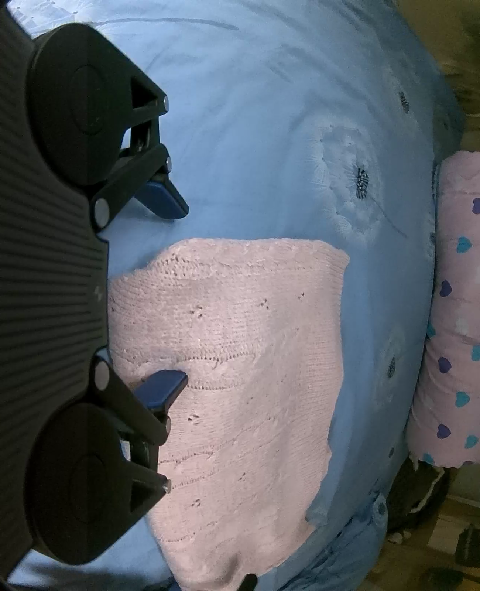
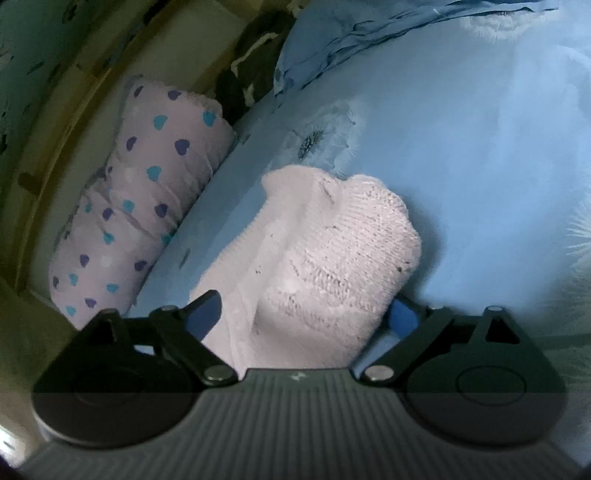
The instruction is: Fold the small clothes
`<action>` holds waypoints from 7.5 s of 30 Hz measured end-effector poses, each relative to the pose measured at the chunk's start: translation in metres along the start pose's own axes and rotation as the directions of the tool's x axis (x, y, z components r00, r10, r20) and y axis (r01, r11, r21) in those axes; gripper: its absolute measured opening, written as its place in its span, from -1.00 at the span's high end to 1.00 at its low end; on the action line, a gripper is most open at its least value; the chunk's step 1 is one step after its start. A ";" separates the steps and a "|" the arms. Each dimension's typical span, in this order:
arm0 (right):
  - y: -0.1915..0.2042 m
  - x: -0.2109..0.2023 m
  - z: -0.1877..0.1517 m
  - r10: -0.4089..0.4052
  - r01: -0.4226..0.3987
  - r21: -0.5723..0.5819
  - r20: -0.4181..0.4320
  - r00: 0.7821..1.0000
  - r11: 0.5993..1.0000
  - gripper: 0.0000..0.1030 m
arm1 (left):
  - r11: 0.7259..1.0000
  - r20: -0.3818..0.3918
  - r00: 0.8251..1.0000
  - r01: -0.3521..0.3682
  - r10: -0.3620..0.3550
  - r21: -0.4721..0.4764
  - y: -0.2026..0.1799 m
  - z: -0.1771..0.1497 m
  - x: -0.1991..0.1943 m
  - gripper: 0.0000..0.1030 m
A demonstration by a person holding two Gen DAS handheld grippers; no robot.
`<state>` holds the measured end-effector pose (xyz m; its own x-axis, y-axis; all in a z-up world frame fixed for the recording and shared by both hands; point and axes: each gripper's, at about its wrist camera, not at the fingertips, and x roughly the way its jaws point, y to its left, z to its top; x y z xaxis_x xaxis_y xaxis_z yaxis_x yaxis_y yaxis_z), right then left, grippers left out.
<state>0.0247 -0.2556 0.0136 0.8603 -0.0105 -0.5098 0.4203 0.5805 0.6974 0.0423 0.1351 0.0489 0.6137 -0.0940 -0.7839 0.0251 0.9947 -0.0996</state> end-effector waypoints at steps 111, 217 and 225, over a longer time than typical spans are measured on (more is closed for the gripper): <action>0.146 -0.061 -0.090 0.330 -0.523 -0.710 -0.408 0.851 0.471 -0.12 | 0.965 0.196 0.971 0.174 -0.135 -0.197 0.026 0.043 -0.016 -0.80; 0.117 0.062 -0.089 0.191 -0.492 -0.342 -0.633 0.750 0.801 -0.79 | 0.924 0.052 0.968 0.250 -0.245 -0.291 0.061 0.013 0.021 -1.00; 0.118 0.066 -0.091 0.217 -0.492 -0.292 -0.636 0.740 0.820 -0.49 | 0.920 0.065 0.964 0.265 -0.258 -0.290 0.055 0.010 0.026 -1.00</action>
<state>0.1046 -0.1137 0.0164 0.5449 0.6362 -0.5462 -0.1626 0.7192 0.6755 0.0675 0.1874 0.0296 0.6364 -0.3441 -0.6903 -0.0427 0.8779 -0.4770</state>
